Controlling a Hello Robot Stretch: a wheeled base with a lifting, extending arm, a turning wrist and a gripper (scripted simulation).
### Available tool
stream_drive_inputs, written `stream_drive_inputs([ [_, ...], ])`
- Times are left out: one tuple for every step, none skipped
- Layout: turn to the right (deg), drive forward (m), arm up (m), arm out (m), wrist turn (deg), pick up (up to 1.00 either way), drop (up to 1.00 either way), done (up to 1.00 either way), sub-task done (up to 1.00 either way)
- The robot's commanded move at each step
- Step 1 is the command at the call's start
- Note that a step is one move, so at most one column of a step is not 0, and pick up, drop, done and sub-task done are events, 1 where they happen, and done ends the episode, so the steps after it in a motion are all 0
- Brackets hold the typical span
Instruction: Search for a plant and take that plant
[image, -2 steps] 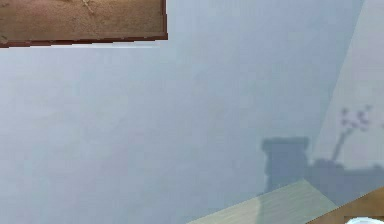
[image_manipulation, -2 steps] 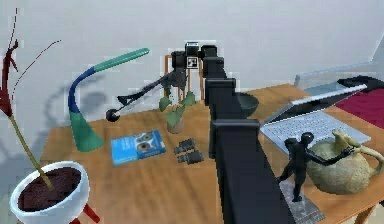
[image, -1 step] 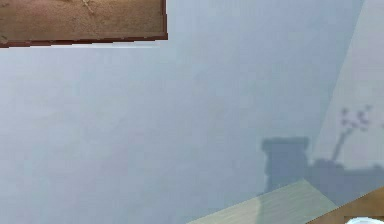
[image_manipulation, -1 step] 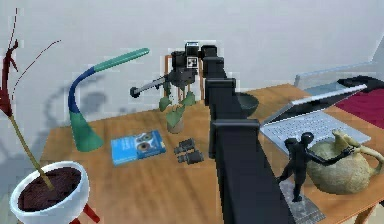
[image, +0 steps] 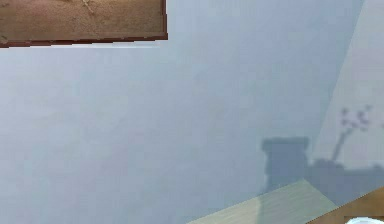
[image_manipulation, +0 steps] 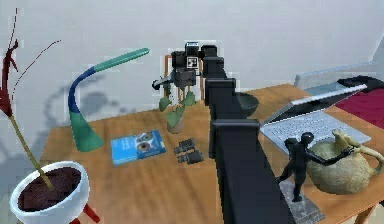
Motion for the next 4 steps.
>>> stream_drive_inputs([
  [0.0, 0.0, -0.2, 0.0, 0.0, 0.0, 0.0, 0.0, 0.0],
  [0.0, 0.0, 0.0, 0.0, 0.0, 1.0, 0.0, 0.0, 0.0],
  [0.0, 0.0, 0.1, 0.0, 0.0, 0.0, 0.0, 0.0, 0.0],
  [0.0, 0.0, 0.0, 0.0, 0.0, 0.0, 0.0, 1.0, 0.0],
])
